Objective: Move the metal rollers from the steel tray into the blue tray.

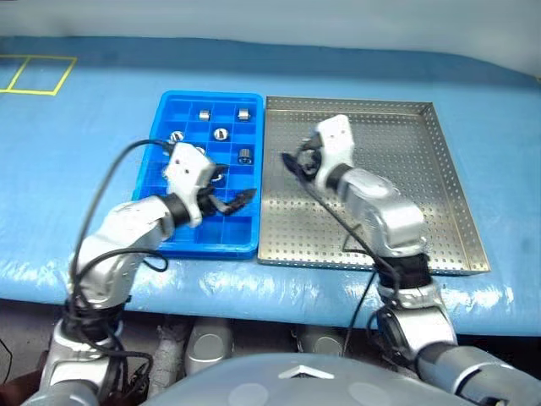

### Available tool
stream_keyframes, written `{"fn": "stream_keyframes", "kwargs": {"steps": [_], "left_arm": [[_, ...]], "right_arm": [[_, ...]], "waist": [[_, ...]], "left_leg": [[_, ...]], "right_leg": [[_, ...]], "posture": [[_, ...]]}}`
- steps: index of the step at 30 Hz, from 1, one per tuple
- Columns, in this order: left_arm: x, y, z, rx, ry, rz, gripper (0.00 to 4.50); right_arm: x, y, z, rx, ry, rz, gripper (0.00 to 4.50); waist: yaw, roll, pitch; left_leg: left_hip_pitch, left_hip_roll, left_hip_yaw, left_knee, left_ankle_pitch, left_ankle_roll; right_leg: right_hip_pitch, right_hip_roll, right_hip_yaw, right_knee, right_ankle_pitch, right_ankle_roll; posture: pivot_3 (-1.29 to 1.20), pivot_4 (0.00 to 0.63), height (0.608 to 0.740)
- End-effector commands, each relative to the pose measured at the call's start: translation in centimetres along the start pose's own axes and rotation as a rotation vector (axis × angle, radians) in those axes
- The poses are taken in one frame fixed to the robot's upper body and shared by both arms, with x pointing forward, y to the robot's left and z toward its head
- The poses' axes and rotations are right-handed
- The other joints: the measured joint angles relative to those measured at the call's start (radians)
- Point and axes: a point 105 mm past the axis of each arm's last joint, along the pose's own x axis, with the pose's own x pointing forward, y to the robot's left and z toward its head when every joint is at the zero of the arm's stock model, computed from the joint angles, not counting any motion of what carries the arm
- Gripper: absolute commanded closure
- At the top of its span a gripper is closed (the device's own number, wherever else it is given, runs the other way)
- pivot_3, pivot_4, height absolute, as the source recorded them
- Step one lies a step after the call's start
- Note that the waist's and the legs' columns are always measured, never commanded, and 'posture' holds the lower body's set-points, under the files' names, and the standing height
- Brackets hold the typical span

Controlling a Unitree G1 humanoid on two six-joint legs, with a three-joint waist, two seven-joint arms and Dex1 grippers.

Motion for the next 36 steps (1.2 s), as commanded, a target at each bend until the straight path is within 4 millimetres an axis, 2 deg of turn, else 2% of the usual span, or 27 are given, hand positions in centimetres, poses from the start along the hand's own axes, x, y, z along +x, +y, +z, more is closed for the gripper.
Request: {"fn": "stream_keyframes", "kwargs": {"steps": [1,6,13,19,28,31,35,36], "left_arm": [[2.1,-1.8,1.2,0.045,-0.045,-0.109,0.17],[5.3,-3.1,2.4,0.093,-0.065,-0.192,0.17],[7.8,-5.0,3.0,0.133,-0.060,-0.298,0.17],[7.9,-5.8,2.7,0.140,-0.055,-0.336,0.17],[7.3,-5.1,2.3,0.135,-0.044,-0.305,0.17],[7.2,-5.0,2.3,0.133,-0.043,-0.297,0.17],[7.1,-4.9,2.1,0.128,-0.038,-0.289,0.17],[7.0,-4.8,2.0,0.128,-0.037,-0.287,0.17]], "right_arm": [[-2.6,-3.4,1.0,0.042,-0.048,-0.211,0.88],[-3.7,-4.8,-0.9,0.117,-0.004,-0.287,0.88],[-4.0,-5.5,-3.0,0.151,0.043,-0.338,0.88],[-3.8,-6.2,-3.8,0.188,0.059,-0.359,0.88],[-3.1,-6.7,-5.5,0.187,0.119,-0.372,0.88],[-3.1,-7.0,-5.7,0.186,0.121,-0.389,1.50],[-3.0,-7.0,-5.4,0.189,0.110,-0.388,2.78],[-3.1,-7.0,-5.3,0.180,0.108,-0.389,2.79]], "waist": [[-0.019,0.001,0.000],[-0.066,0.002,-0.001],[-0.099,0.002,-0.001],[-0.109,0.002,-0.001],[-0.116,0.002,-0.001],[-0.116,0.002,-0.001],[-0.116,0.002,-0.001],[-0.116,0.002,-0.001]], "left_leg": [[0.000,0.000,0.000,0.000,0.000,0.000],[0.002,0.001,0.000,0.000,0.000,0.000],[0.002,0.001,0.001,0.001,0.000,0.000],[0.001,0.000,0.001,0.001,0.000,0.001],[0.001,0.000,0.001,0.001,0.000,0.001],[0.002,0.000,0.001,0.001,0.000,0.001],[0.002,0.000,0.001,0.001,0.000,0.001],[0.002,0.000,0.001,0.001,0.000,0.001]], "right_leg": [[0.000,0.001,0.000,0.001,0.000,0.000],[0.000,0.002,0.001,0.003,-0.003,0.004],[0.000,0.002,0.003,0.003,-0.003,0.005],[0.000,0.002,0.003,0.003,-0.003,0.005],[0.000,0.002,0.003,0.003,-0.003,0.006],[0.000,0.002,0.003,0.003,-0.003,0.006],[0.001,0.002,0.003,0.003,-0.003,0.006],[0.001,0.002,0.003,0.003,-0.003,0.006]], "posture": [[-0.01,0.150,0.740],[-0.06,0.150,0.740],[-0.09,0.150,0.740],[-0.10,0.150,0.740],[-0.06,0.150,0.740],[-0.06,0.150,0.740],[-0.06,0.150,0.740],[-0.06,0.150,0.740]]}}
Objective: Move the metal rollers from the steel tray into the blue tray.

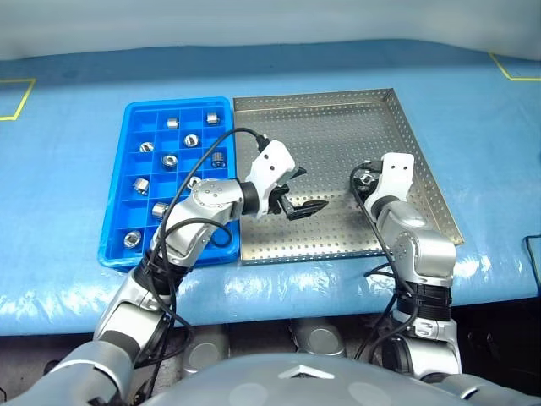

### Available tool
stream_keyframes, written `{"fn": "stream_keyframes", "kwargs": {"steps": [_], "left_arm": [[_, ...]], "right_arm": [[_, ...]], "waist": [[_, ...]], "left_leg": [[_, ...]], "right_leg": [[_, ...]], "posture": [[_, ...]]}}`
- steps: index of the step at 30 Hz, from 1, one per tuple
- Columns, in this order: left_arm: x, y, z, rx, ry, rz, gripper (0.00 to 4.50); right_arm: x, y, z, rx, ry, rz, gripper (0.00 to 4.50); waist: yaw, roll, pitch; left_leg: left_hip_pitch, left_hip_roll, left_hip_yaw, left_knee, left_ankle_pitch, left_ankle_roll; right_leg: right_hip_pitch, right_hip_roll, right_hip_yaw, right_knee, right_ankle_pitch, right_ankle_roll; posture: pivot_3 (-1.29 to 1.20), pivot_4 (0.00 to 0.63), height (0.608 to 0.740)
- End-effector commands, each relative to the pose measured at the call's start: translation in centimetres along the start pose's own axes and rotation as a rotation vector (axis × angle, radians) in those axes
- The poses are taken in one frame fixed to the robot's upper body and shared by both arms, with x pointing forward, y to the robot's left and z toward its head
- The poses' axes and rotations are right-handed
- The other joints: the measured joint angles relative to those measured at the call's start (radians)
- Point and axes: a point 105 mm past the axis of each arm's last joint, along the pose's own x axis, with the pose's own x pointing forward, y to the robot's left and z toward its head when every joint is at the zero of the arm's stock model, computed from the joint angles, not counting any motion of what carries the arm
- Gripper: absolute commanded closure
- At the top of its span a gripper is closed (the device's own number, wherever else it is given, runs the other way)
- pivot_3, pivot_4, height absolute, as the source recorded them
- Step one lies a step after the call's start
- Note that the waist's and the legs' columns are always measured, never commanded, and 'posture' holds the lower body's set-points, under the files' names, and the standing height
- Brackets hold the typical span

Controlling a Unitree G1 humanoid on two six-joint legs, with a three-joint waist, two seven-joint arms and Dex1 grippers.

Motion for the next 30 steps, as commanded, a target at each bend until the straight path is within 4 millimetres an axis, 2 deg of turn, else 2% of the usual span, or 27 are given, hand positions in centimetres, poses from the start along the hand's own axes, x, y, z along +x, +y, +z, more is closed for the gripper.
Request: {"fn": "stream_keyframes", "kwargs": {"steps": [1,3,7,12,17,18,20,24,27,30], "left_arm": [[-0.5,-0.1,1.2,0.032,-0.041,0.004,0.17],[-0.9,0.1,1.2,0.040,-0.035,0.012,0.17],[-2.5,1.5,1.1,0.056,-0.020,0.067,0.17],[-9.0,7.1,0.2,0.096,0.049,0.366,0.17],[-14.6,10.3,0.7,0.109,0.061,0.597,0.17],[-15.5,10.7,0.8,0.112,0.067,0.636,0.17],[-16.4,11.1,0.8,0.115,0.074,0.676,0.17],[-17.6,10.9,0.8,0.116,0.082,0.705,0.17],[-17.9,10.4,0.3,0.108,0.103,0.702,0.17],[-18.1,9.8,-0.1,0.100,0.121,0.688,0.17]], "right_arm": [[-0.1,0.0,1.2,-0.012,-0.044,-0.001,2.79],[-0.5,0.9,1.9,-0.016,-0.072,0.045,2.79],[-1.7,4.0,3.1,-0.033,-0.120,0.221,2.79],[-5.3,11.9,4.7,-0.120,-0.178,0.586,2.79],[-9.3,19.8,5.3,-0.184,-0.196,0.941,2.79],[-10.1,21.3,5.2,-0.189,-0.184,1.014,2.79],[-11.0,22.7,4.9,-0.190,-0.164,1.089,2.79],[-12.5,26.3,2.4,-0.262,-0.052,1.254,2.79],[-12.3,27.7,0.6,-0.273,0.029,1.285,2.79],[-11.4,28.1,-0.9,-0.266,0.100,1.274,2.79]], "waist": [[0.000,0.000,0.000],[0.000,0.000,0.000],[-0.002,0.000,0.000],[-0.011,0.001,0.001],[0.001,0.001,0.001],[0.005,0.000,0.002],[0.017,0.000,0.002],[0.036,0.000,0.002],[0.048,-0.001,0.002],[0.055,-0.001,0.002]], "left_leg": [[0.000,0.000,0.000,0.000,0.000,0.000],[0.000,0.000,0.000,0.000,0.000,0.000],[0.000,0.000,0.000,0.000,0.000,0.000],[0.001,0.002,0.000,-0.001,0.000,0.000],[0.001,0.002,-0.001,-0.001,0.000,0.000],[0.001,0.001,-0.001,-0.001,0.000,0.000],[0.000,0.001,-0.001,-0.001,0.000,0.000],[-0.001,0.001,-0.002,-0.001,0.000,0.000],[-0.001,0.001,-0.002,-0.002,0.000,0.000],[-0.001,0.001,-0.002,-0.002,0.000,0.000]], "right_leg": [[0.000,0.000,0.000,0.000,0.000,0.000],[0.000,0.000,0.000,0.000,0.000,0.000],[0.000,0.000,0.000,0.000,0.000,0.000],[0.000,0.001,0.000,0.001,0.000,0.000],[-0.001,0.001,-0.001,0.002,-0.001,-0.001],[-0.001,0.001,-0.001,0.002,-0.001,-0.001],[-0.001,0.001,-0.001,0.001,-0.001,-0.001],[-0.001,-0.001,-0.003,-0.001,-0.001,-0.001],[-0.001,0.000,-0.003,-0.001,-0.001,-0.001],[-0.002,0.000,-0.003,-0.001,-0.001,-0.001]], "posture": [[-0.06,0.150,0.740],[-0.06,0.150,0.740],[-0.06,0.150,0.740],[-0.05,0.150,0.740],[-0.01,0.150,0.740],[-0.01,0.150,0.740],[0.00,0.150,0.740],[0.04,0.150,0.740],[0.06,0.150,0.740],[0.08,0.150,0.740]]}}
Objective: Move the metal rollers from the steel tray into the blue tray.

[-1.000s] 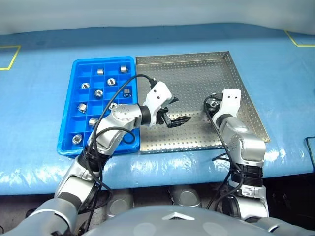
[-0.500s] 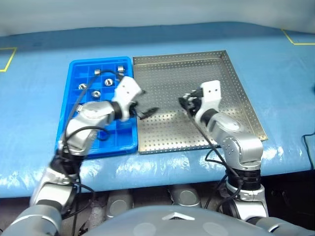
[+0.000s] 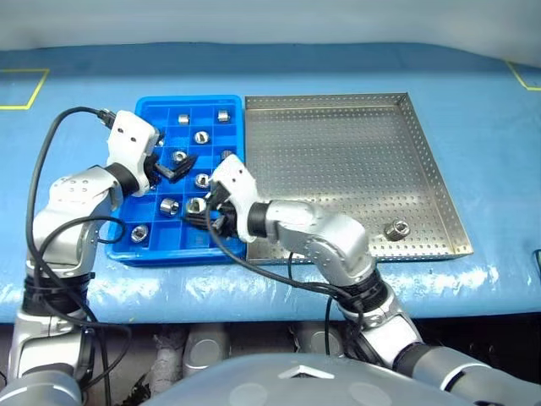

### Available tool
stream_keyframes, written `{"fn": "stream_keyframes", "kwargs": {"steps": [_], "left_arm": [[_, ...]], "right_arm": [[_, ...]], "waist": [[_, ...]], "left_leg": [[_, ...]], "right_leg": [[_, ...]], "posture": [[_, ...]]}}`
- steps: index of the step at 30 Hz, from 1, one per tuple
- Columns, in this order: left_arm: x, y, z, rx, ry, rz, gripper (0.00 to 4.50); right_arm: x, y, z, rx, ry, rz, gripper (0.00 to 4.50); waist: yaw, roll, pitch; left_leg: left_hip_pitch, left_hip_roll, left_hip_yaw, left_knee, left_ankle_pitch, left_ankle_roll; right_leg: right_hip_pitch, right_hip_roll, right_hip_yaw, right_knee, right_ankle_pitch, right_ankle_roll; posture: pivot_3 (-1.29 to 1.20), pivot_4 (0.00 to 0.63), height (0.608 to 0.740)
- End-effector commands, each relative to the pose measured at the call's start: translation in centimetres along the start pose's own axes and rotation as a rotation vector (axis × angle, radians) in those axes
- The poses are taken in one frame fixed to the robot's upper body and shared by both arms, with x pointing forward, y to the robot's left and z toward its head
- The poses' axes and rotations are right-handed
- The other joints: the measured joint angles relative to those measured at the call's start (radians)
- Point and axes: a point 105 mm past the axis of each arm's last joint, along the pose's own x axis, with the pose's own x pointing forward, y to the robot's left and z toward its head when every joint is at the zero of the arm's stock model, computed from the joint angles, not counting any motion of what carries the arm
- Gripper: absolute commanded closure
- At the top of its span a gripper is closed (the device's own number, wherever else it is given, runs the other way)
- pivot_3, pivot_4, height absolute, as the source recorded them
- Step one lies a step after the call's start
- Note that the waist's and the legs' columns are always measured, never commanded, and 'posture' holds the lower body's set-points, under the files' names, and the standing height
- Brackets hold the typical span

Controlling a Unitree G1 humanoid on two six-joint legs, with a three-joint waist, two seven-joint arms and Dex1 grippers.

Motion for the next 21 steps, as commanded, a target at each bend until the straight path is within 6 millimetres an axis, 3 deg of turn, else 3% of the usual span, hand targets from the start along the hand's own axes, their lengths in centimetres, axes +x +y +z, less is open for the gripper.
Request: {"fn": "stream_keyframes", "kwargs": {"steps": [1,5,11,13,17,19,21], "left_arm": [[-1.2,0.0,1.1,0.032,-0.026,0.000,0.17],[-1.8,0.1,0.7,0.031,-0.003,0.011,0.17],[-1.6,-0.2,0.9,0.019,-0.013,0.004,0.17],[-1.3,-0.5,0.9,0.013,-0.019,-0.012,0.17],[-0.3,-2.6,1.6,-0.037,-0.070,-0.102,0.17],[0.5,-5.4,1.9,-0.077,-0.097,-0.216,0.17],[1.0,-8.2,1.8,-0.102,-0.104,-0.324,0.17]], "right_arm": [[0.9,-0.2,-0.2,0.019,0.004,0.013,2.79],[1.2,-0.7,-0.8,0.045,0.021,0.003,2.79],[0.7,-0.8,0.0,0.022,-0.013,-0.005,0.90],[-0.1,-1.3,1.0,-0.001,-0.062,-0.041,0.90],[-4.0,-3.9,3.3,-0.061,-0.184,-0.237,0.90],[-7.2,-5.7,3.5,-0.082,-0.222,-0.383,0.90],[-10.6,-7.3,2.5,-0.113,-0.202,-0.542,0.90]], "waist": [[0.002,0.000,0.000],[0.007,-0.001,0.000],[0.016,-0.001,0.000],[0.019,-0.001,0.000],[0.031,-0.001,0.000],[0.042,-0.002,-0.001],[0.043,-0.002,-0.001]], "left_leg": [[0.000,0.000,0.000,0.000,0.000,0.000],[0.001,0.000,0.000,0.000,0.000,0.000],[0.001,0.000,0.000,0.000,0.000,0.000],[0.000,0.000,0.000,0.000,0.000,0.000],[-0.001,0.000,-0.001,0.000,0.000,0.000],[-0.002,-0.001,-0.001,0.001,0.000,0.000],[-0.003,-0.002,-0.001,0.001,0.000,-0.001]], "right_leg": [[0.000,0.000,0.000,0.000,0.000,0.000],[0.000,0.000,0.000,0.001,0.000,0.000],[0.000,0.000,0.000,0.001,0.000,0.000],[0.000,0.000,0.000,0.001,0.000,0.000],[-0.001,0.000,-0.001,0.001,0.000,0.000],[-0.001,-0.001,-0.001,0.000,0.000,0.000],[0.000,-0.002,-0.001,-0.001,0.000,0.001]], "posture": [[0.09,0.150,0.740],[0.10,0.150,0.740],[0.09,0.150,0.740],[0.09,0.150,0.740],[0.07,0.150,0.740],[0.05,0.150,0.740],[0.03,0.150,0.740]]}}
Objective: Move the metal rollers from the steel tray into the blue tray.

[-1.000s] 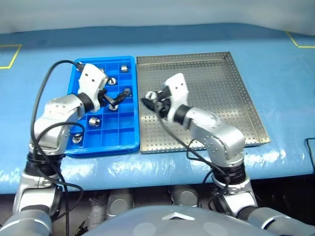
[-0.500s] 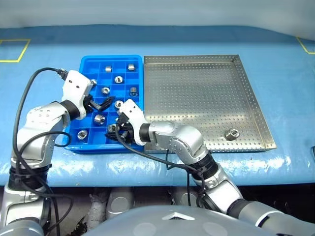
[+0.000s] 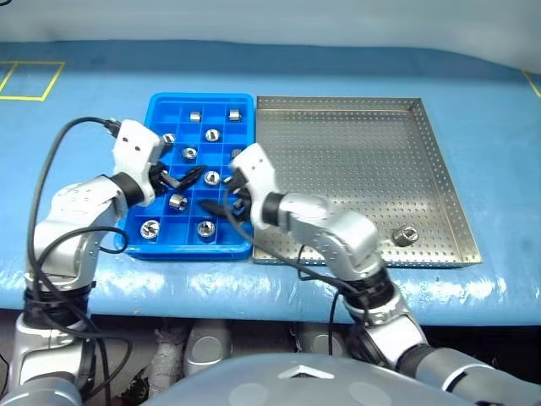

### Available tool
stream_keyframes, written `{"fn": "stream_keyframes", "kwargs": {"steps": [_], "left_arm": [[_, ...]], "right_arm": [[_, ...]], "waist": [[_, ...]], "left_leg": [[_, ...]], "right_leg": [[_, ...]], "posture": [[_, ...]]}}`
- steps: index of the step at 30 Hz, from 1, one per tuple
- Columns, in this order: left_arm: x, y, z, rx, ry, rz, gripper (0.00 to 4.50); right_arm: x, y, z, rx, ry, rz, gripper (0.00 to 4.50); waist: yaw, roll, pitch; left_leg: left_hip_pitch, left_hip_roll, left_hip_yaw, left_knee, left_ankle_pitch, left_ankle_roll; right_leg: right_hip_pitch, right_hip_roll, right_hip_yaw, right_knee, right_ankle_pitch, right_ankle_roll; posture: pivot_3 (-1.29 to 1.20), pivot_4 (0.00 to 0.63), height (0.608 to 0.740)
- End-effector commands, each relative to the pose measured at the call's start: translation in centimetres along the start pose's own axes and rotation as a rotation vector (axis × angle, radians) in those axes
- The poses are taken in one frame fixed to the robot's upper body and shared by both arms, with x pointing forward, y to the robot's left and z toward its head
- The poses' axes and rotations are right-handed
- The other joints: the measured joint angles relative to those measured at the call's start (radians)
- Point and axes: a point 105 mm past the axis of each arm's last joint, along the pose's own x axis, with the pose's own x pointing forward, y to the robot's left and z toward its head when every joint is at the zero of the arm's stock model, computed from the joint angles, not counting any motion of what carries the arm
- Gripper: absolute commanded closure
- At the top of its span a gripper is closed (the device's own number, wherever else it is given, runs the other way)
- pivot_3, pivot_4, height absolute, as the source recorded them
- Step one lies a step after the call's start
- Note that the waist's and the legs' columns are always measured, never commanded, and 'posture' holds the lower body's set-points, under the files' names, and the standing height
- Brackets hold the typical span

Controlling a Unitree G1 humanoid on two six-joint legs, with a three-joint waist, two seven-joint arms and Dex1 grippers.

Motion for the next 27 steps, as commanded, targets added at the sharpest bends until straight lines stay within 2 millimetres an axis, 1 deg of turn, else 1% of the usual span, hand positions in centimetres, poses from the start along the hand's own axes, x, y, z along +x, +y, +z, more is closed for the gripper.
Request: {"fn": "stream_keyframes", "kwargs": {"steps": [1,4,5,8,11,16,20,23,27], "left_arm": [[1.3,-4.6,0.7,-0.013,-0.048,-0.185,0.17],[2.4,-7.6,0.4,-0.041,-0.048,-0.310,0.17],[2.6,-8.4,0.4,-0.046,-0.048,-0.349,0.17],[3.1,-10.4,0.3,-0.014,-0.043,-0.443,0.17],[3.7,-11.7,0.6,-0.010,-0.055,-0.513,0.17],[4.4,-14.1,1.0,0.015,-0.066,-0.618,0.17],[4.6,-15.5,1.3,0.019,-0.080,-0.665,0.17],[4.6,-16.0,1.3,0.021,-0.082,-0.676,0.17],[4.6,-15.9,1.1,0.008,-0.077,-0.666,0.17]], "right_arm": [[-4.3,-3.6,0.5,-0.078,-0.032,-0.230,0.90],[-9.4,-7.4,-1.4,-0.171,0.087,-0.478,0.90],[-10.8,-8.2,-1.8,-0.183,0.114,-0.538,0.90],[-13.9,-9.2,-2.1,-0.191,0.159,-0.628,0.90],[-16.0,-10.1,-2.8,-0.190,0.215,-0.710,0.90],[-17.9,-10.9,-4.4,-0.153,0.291,-0.768,0.90],[-19.2,-11.6,-5.7,-0.111,0.345,-0.810,0.90],[-19.8,-12.0,-6.3,-0.071,0.358,-0.826,0.90],[-20.1,-12.4,-7.7,0.028,0.362,-0.826,0.90]], "waist": [[-0.001,0.000,0.000],[-0.011,0.001,0.000],[-0.016,0.001,0.000],[-0.044,0.001,0.000],[-0.062,0.001,-0.001],[-0.068,0.002,-0.001],[-0.068,0.001,-0.001],[-0.068,0.002,-0.001],[-0.067,0.002,-0.001]], "left_leg": [[-0.001,0.000,0.000,0.000,0.000,0.000],[-0.001,0.000,0.000,0.000,0.000,0.000],[-0.001,0.000,0.001,-0.001,0.000,0.000],[-0.001,0.001,0.001,-0.001,0.000,0.000],[0.000,0.002,0.001,0.000,0.000,0.001],[0.002,0.001,0.002,0.003,0.000,0.001],[0.002,0.000,0.002,0.004,0.000,0.001],[0.002,0.001,0.002,0.004,0.000,0.001],[0.002,0.001,0.002,0.004,0.000,0.001]], "right_leg": [[0.000,0.000,0.000,-0.001,0.000,0.000],[-0.001,0.000,0.000,-0.002,0.001,-0.001],[-0.002,0.000,0.001,-0.001,0.001,-0.002],[-0.003,0.002,0.002,0.001,0.000,-0.001],[-0.003,0.004,0.002,0.004,-0.001,0.000],[-0.001,0.003,0.003,0.006,0.000,0.000],[0.000,0.003,0.004,0.006,0.000,0.001],[0.000,0.003,0.004,0.006,0.000,0.001],[0.000,0.003,0.004,0.006,0.000,0.001]], "posture": [[0.02,0.150,0.740],[-0.02,0.150,0.740],[-0.03,0.150,0.740],[-0.06,0.150,0.740],[-0.07,0.150,0.740],[-0.08,0.150,0.740],[-0.07,0.150,0.740],[-0.07,0.150,0.740],[-0.06,0.150,0.740]]}}
